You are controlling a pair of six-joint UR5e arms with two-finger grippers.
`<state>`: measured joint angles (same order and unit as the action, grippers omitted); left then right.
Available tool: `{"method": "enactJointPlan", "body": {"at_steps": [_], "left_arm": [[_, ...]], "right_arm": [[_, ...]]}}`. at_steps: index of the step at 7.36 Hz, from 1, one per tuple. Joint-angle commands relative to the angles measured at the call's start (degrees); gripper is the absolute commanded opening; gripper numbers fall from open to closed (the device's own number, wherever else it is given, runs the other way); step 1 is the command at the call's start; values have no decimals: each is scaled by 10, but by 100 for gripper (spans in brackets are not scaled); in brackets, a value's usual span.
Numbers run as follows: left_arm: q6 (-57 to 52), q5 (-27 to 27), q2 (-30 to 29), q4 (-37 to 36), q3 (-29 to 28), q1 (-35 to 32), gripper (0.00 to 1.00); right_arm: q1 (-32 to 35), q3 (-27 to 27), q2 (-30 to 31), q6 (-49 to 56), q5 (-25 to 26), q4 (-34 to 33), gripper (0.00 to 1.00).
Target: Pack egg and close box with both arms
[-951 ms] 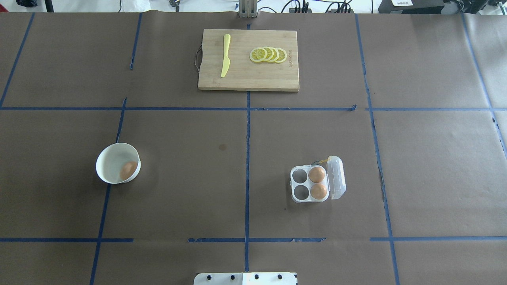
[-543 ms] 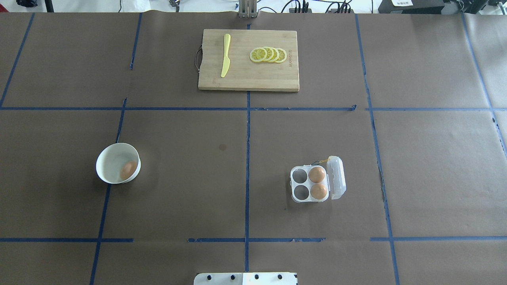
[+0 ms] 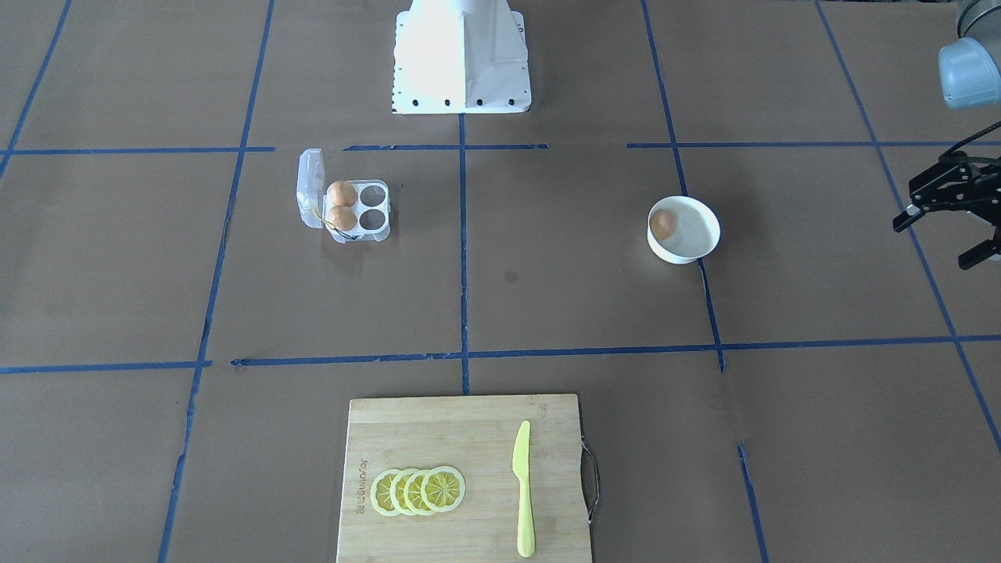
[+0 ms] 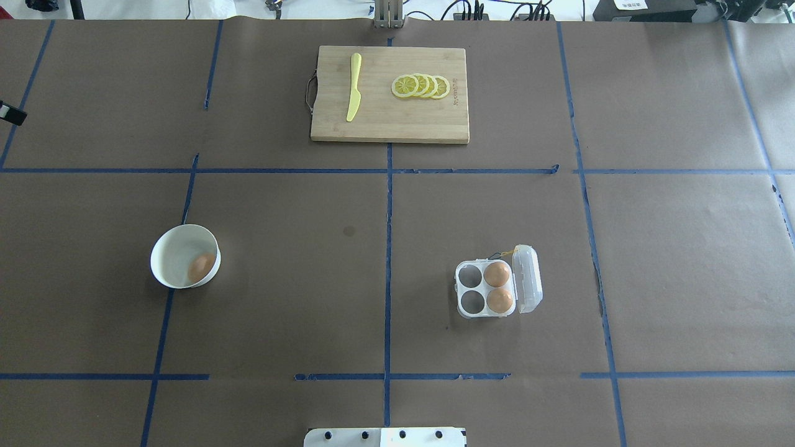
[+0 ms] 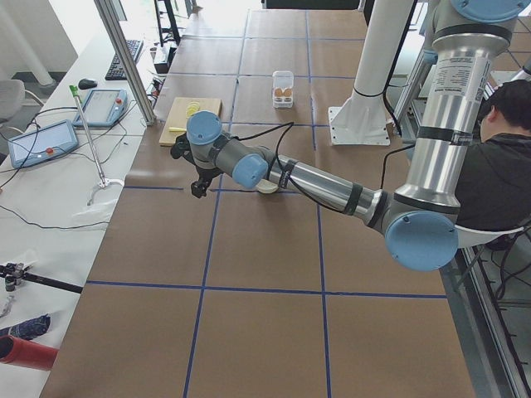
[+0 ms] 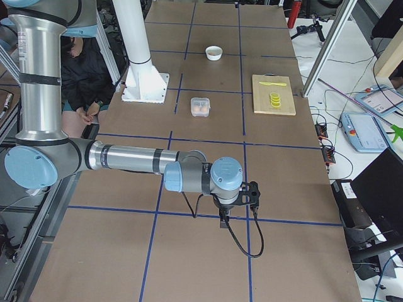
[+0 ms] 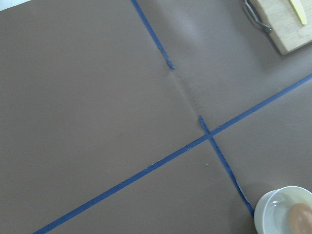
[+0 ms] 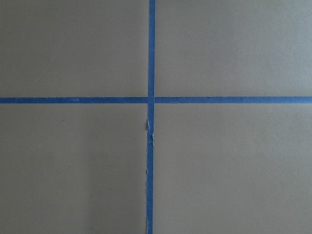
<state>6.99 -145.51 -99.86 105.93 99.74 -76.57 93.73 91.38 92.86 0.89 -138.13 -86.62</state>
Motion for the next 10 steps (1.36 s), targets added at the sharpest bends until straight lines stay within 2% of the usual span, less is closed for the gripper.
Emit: {"method": "enactJointPlan", "body": {"at_steps": [1,2,3,4,5,6,7,10], "left_arm": [[110,-3,-14,11,27,53,100],[195,58,-10,12,66,94,100],[257,134,23,10,123,139,100],[300,144,36,10,139,168,100],[388,170,35,10,141,218,100],[453,242,32,10,141,286,100],[478,283,30,11,134,321,100],[477,291,27,11,109,348,95]], "right_arm": [[0,-5,1,1,-6,1,100],[-1,-13,2,2,-7,2,100],[-1,-15,4,0,-12,14,100],[-1,-16,4,0,-12,19,100],[-1,-12,3,0,-12,21,100],[-1,-15,3,-1,-12,35,100],[-1,-15,3,-1,-12,36,100],[-1,-13,2,0,-13,36,100]]}}
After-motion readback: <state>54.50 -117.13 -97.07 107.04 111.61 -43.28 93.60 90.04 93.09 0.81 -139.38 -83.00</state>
